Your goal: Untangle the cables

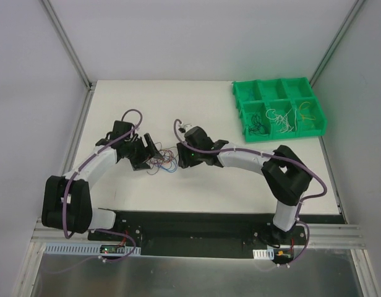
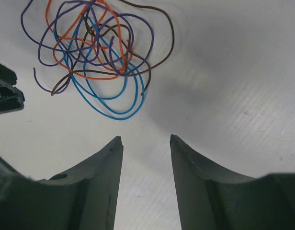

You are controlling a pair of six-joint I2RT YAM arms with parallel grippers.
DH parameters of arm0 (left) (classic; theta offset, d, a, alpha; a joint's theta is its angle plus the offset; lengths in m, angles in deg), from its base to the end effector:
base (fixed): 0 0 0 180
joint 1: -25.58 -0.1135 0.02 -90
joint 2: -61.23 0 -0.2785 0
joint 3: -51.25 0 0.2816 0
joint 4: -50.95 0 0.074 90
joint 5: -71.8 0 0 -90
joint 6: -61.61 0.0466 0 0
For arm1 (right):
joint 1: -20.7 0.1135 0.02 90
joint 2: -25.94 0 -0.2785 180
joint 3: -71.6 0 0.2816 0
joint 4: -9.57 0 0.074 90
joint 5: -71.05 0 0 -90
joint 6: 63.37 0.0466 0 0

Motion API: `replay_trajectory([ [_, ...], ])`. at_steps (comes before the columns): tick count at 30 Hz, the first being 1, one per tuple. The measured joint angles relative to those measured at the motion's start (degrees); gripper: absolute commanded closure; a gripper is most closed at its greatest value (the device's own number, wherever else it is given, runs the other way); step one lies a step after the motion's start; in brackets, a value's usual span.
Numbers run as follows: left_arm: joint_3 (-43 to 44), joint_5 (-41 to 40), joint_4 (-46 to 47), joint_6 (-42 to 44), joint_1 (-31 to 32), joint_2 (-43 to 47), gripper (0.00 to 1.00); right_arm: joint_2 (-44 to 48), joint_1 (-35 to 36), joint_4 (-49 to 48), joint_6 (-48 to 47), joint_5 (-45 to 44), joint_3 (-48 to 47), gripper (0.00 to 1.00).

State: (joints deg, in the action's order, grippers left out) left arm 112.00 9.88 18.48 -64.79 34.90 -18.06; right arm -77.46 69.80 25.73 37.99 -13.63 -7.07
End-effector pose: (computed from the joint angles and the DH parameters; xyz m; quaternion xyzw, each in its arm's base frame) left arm 0.3000 -0.0715 0.2081 -0.1354 0.9080 -0.3365 0.2095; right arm 0.2791 0.3289 0.1878 -0.3121 0.8535 0.2455 0.3374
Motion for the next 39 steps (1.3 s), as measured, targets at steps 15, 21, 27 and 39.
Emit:
replay_trajectory([
  [15,-16.28,-9.64,1.03,-7.74,0.0,26.45,0.32,-10.54,9.99,10.21,0.13,-24.2,-16.09,0.53],
  [21,-16.35,-10.84,1.03,-7.96,0.0,28.46,0.31,-13.75,11.06,11.54,1.07,-24.76,-17.25,0.57],
  [27,-15.23,-10.49,1.18,-7.85,0.0,26.01,0.28,-16.59,11.72,11.34,1.44,-25.14,-17.94,0.81],
  [39,-8.83,-3.17,4.5,-6.03,0.0,10.62,0.12,-7.78,11.76,-3.69,-2.82,-25.0,-1.14,1.0],
])
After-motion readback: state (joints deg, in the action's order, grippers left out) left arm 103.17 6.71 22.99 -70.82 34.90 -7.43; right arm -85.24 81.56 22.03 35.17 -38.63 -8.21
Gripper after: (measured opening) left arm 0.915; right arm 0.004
